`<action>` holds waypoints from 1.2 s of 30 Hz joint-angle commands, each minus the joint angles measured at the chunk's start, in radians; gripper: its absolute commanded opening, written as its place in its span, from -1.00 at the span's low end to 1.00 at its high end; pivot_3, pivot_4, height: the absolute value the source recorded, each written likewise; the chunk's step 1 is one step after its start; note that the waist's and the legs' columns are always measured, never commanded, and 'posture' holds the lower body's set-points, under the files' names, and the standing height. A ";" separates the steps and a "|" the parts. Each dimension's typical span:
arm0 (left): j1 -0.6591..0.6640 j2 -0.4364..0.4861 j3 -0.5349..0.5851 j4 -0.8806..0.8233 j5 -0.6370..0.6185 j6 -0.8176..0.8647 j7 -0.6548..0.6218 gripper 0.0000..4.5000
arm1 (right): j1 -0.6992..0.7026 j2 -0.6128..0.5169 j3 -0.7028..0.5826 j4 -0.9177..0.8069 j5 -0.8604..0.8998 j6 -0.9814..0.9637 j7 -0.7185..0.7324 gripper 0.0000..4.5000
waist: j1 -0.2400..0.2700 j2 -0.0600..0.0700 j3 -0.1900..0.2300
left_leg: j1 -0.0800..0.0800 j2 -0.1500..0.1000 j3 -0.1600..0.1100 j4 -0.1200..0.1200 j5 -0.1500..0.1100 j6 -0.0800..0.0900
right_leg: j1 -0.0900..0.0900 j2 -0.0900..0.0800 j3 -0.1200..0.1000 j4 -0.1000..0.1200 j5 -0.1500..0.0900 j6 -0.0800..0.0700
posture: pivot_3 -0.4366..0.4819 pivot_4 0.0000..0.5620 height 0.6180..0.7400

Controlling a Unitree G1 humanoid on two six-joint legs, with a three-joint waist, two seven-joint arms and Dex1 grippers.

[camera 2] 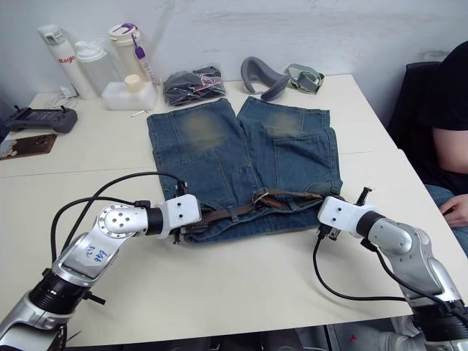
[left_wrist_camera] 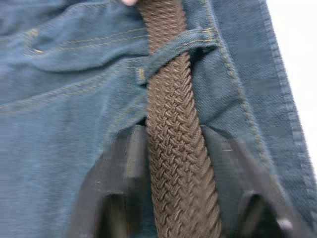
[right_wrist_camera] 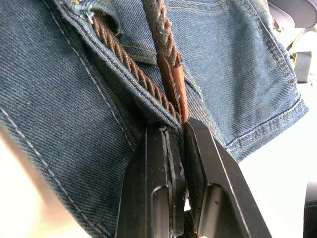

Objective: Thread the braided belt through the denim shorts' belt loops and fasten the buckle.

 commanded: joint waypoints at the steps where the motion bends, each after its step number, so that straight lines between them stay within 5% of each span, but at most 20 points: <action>1: 0.015 -0.001 0.048 -0.022 0.017 -0.041 0.021 -0.94 | 0.008 -0.011 -0.036 -0.029 0.016 0.005 0.005 -1.00 | 0.000 0.000 0.000 | 0.000 0.000 0.000 0.000 0.000 0.000 | 0.000 0.000 0.000 0.000 0.000 0.000 | -0.05 -0.47 1.00; 17: 0.259 0.120 0.220 -0.016 0.094 0.002 0.111 -0.94 | 0.085 -0.047 -0.079 0.001 -0.002 0.037 -0.005 -1.00 | -0.001 0.000 0.000 | 0.002 0.000 0.000 -0.001 0.000 0.000 | 0.001 0.000 0.000 0.000 0.000 0.000 | -0.05 -0.47 1.00; 27: 0.332 0.063 0.359 0.052 0.026 0.109 0.223 -0.94 | 0.111 -0.030 -0.106 -0.030 -0.007 0.083 -0.047 -1.00 | -0.002 0.000 0.000 | 0.003 0.000 0.000 -0.002 0.000 0.000 | 0.001 0.000 0.000 0.000 0.000 0.000 | -0.05 -0.47 1.00; 36: 0.297 0.015 0.284 0.003 -0.091 -0.003 0.127 -0.94 | 0.087 0.002 -0.018 -0.085 -0.024 -0.014 -0.046 -1.00 | -0.001 0.000 0.000 | 0.004 0.000 0.000 -0.002 0.001 -0.001 | 0.002 0.000 0.000 0.000 0.001 -0.001 | -0.05 -0.47 1.00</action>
